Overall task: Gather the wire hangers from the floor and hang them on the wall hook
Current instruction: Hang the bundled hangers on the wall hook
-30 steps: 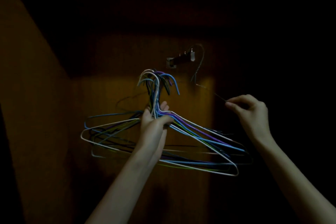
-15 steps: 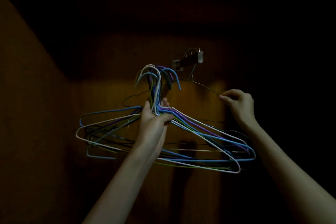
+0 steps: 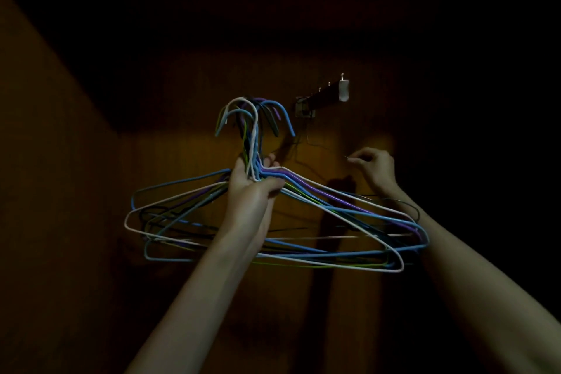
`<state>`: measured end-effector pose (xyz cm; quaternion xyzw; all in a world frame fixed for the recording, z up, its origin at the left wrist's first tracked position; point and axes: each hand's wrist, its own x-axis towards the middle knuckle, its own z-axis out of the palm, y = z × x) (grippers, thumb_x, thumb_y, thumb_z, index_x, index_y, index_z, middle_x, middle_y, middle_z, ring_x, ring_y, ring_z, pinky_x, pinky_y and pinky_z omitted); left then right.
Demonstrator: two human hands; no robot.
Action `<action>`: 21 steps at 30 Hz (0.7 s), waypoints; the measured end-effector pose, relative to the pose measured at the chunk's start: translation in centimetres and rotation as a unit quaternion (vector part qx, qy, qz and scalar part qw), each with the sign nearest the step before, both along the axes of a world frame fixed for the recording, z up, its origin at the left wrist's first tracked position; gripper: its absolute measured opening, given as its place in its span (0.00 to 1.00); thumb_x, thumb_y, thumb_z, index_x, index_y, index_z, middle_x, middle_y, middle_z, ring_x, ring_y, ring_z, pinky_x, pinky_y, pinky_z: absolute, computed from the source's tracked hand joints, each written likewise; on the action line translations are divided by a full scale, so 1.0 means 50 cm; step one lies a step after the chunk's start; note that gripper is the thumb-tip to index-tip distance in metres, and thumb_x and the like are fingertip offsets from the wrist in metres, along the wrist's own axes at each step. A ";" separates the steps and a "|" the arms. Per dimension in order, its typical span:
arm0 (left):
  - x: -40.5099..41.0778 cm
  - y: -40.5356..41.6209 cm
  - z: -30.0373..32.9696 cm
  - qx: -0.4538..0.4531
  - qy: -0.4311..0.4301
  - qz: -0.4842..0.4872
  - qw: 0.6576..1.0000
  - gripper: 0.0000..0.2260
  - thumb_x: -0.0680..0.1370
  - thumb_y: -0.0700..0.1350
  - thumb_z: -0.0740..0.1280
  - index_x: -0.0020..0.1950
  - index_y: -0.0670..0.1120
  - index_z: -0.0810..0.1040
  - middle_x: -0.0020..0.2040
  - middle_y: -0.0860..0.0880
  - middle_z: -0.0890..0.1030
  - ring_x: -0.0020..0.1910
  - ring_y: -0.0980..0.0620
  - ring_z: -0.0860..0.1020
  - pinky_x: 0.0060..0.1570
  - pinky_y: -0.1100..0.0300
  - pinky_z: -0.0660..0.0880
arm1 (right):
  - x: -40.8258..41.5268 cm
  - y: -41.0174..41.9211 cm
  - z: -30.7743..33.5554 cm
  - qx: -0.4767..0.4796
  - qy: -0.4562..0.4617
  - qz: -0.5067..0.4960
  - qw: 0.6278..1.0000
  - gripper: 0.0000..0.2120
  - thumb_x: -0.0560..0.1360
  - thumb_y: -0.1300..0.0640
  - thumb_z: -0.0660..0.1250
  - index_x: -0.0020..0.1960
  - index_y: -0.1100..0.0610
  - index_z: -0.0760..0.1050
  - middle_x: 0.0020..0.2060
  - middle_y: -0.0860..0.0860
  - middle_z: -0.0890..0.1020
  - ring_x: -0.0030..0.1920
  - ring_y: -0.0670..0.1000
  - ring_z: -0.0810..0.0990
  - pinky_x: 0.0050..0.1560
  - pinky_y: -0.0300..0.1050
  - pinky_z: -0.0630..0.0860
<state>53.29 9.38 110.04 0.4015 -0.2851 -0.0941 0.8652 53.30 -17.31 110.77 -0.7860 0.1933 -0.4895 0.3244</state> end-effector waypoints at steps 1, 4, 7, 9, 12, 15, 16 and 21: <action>0.002 -0.001 0.001 0.001 -0.001 0.002 1.000 0.33 0.74 0.22 0.56 0.76 0.42 0.57 0.64 0.41 0.73 0.60 0.48 0.75 0.48 0.60 0.76 | 0.005 -0.004 -0.003 0.011 0.004 0.003 1.000 0.04 0.73 0.61 0.69 0.47 0.59 0.80 0.49 0.56 0.82 0.48 0.53 0.79 0.48 0.46 0.75; 0.005 0.000 0.001 0.006 -0.004 0.001 1.000 0.34 0.74 0.22 0.56 0.76 0.43 0.55 0.67 0.41 0.71 0.60 0.48 0.75 0.48 0.59 0.76 | 0.016 -0.016 -0.010 0.025 0.033 0.001 0.999 0.03 0.73 0.61 0.69 0.47 0.58 0.80 0.47 0.57 0.83 0.41 0.49 0.78 0.42 0.42 0.73; 0.003 0.003 -0.003 0.010 0.002 0.001 1.000 0.35 0.74 0.22 0.57 0.77 0.44 0.54 0.68 0.41 0.71 0.58 0.48 0.76 0.51 0.58 0.75 | 0.016 -0.014 -0.010 0.018 0.064 0.009 0.998 0.06 0.74 0.61 0.68 0.50 0.59 0.79 0.50 0.57 0.82 0.46 0.50 0.79 0.44 0.42 0.73; 0.002 0.003 -0.009 0.011 0.006 0.001 1.000 0.35 0.74 0.22 0.57 0.77 0.43 0.54 0.68 0.41 0.71 0.60 0.46 0.76 0.54 0.57 0.75 | 0.002 -0.001 -0.006 0.006 0.076 0.024 0.997 0.10 0.75 0.62 0.66 0.56 0.60 0.78 0.56 0.56 0.80 0.55 0.51 0.77 0.48 0.40 0.71; -0.002 0.007 -0.019 0.016 0.014 0.000 1.000 0.35 0.74 0.22 0.57 0.77 0.43 0.53 0.68 0.41 0.71 0.62 0.46 0.75 0.56 0.57 0.74 | -0.032 0.017 -0.003 -0.017 0.070 0.027 0.997 0.15 0.75 0.62 0.67 0.62 0.59 0.75 0.61 0.55 0.77 0.62 0.53 0.74 0.53 0.40 0.69; -0.012 0.015 -0.030 0.024 0.013 -0.001 1.000 0.35 0.74 0.22 0.56 0.77 0.44 0.53 0.67 0.42 0.72 0.62 0.46 0.75 0.53 0.58 0.76 | -0.081 0.052 -0.008 -0.045 0.071 0.051 0.995 0.13 0.75 0.59 0.67 0.59 0.56 0.76 0.59 0.53 0.78 0.60 0.51 0.75 0.56 0.42 0.70; -0.014 0.017 -0.033 0.026 0.013 -0.002 1.000 0.35 0.74 0.22 0.56 0.77 0.43 0.53 0.67 0.42 0.72 0.62 0.47 0.75 0.52 0.59 0.76 | -0.101 0.072 -0.011 -0.049 0.073 0.075 0.993 0.12 0.76 0.58 0.66 0.58 0.56 0.76 0.57 0.52 0.78 0.58 0.49 0.75 0.55 0.41 0.71; -0.035 0.031 -0.049 0.022 0.029 -0.014 0.999 0.35 0.74 0.22 0.56 0.77 0.44 0.51 0.65 0.42 0.73 0.63 0.46 0.74 0.53 0.57 0.74 | -0.189 0.197 -0.016 -0.093 0.121 0.195 0.969 0.07 0.77 0.57 0.63 0.54 0.52 0.77 0.46 0.43 0.78 0.47 0.42 0.77 0.43 0.33 0.75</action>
